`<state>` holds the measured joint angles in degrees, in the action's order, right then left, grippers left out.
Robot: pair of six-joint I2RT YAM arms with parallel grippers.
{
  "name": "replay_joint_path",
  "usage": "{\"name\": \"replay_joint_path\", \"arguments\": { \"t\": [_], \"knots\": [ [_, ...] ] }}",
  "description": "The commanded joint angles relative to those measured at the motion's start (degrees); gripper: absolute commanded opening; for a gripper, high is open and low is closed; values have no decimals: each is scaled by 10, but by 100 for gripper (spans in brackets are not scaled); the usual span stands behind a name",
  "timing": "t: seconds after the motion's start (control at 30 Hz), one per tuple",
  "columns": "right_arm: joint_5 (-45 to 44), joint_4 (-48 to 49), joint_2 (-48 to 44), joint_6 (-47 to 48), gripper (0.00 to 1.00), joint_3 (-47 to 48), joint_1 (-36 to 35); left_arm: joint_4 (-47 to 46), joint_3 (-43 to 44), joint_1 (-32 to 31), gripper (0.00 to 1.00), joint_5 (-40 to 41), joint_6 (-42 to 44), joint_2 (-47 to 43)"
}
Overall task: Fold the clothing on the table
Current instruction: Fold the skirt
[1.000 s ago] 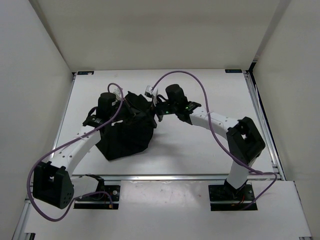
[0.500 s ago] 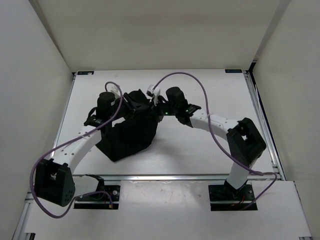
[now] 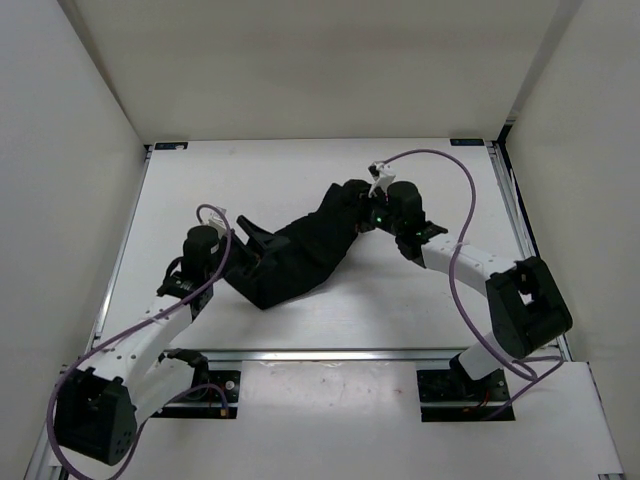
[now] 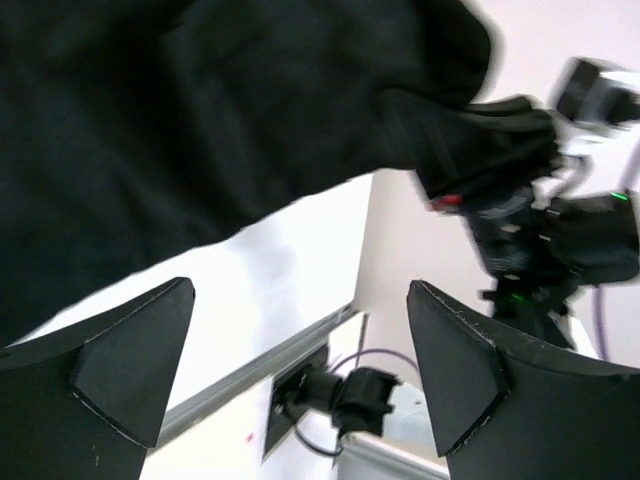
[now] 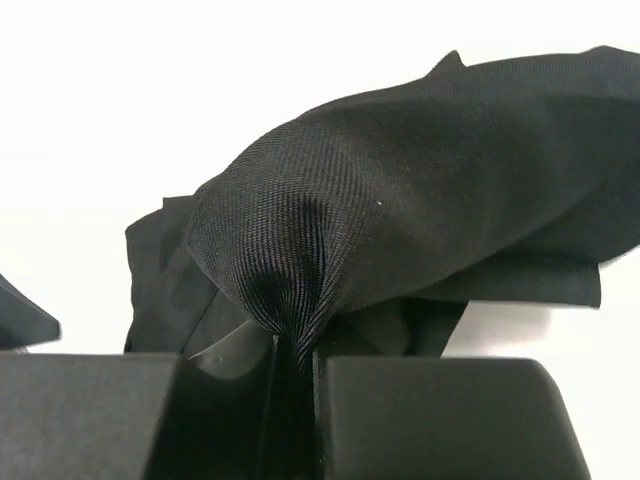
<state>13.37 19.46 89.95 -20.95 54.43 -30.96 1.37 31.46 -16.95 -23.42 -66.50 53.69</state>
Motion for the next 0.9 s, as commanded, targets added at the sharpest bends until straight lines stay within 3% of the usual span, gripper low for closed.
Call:
{"name": "replay_joint_path", "arguments": {
  "t": [0.0, 0.2, 0.4, 0.67, 0.87],
  "knots": [
    [-66, 86, -52, -97, 0, -75, 19, -34, -41, -27, 98, 42, -21, 30],
    [-51, 94, -80, -97, 0, -124, 45, -26, -19, -36, 99, 87, -5, 72],
    [-49, 109, -102, -74, 0, -166, 52, 108, 106, -43, 99, 135, 125, 161],
    [-41, 122, -114, -77, 0, -187, 72, 229, 226, -54, 99, 144, 229, 278],
    [-40, 128, -112, -76, 0, -189, 85, 277, 235, -80, 99, 180, 267, 302]
  ]
}}
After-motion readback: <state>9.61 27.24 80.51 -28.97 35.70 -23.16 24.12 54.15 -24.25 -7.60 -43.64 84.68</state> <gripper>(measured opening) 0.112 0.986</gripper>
